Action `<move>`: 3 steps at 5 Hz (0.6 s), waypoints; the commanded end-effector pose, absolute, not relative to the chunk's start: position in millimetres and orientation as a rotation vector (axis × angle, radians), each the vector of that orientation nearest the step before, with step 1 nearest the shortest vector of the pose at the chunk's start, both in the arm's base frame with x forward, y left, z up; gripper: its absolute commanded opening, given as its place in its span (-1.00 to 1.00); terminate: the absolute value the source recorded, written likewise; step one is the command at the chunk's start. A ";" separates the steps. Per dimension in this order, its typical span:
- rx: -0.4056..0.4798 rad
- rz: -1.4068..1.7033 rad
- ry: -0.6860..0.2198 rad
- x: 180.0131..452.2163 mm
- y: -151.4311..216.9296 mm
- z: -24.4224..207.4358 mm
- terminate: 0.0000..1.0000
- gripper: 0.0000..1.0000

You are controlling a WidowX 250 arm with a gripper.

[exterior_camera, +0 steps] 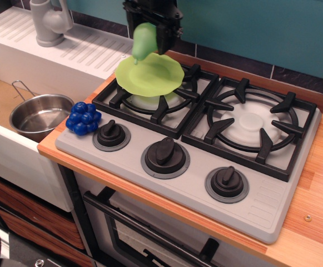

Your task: Put pear on plate and blueberry in pot or pan in sink

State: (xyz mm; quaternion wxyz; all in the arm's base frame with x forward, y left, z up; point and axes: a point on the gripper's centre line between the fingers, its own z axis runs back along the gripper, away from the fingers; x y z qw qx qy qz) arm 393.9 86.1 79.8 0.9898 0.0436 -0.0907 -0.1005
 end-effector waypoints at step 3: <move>0.084 -0.187 -0.202 384.5 76.0 110.2 -1.00 1.00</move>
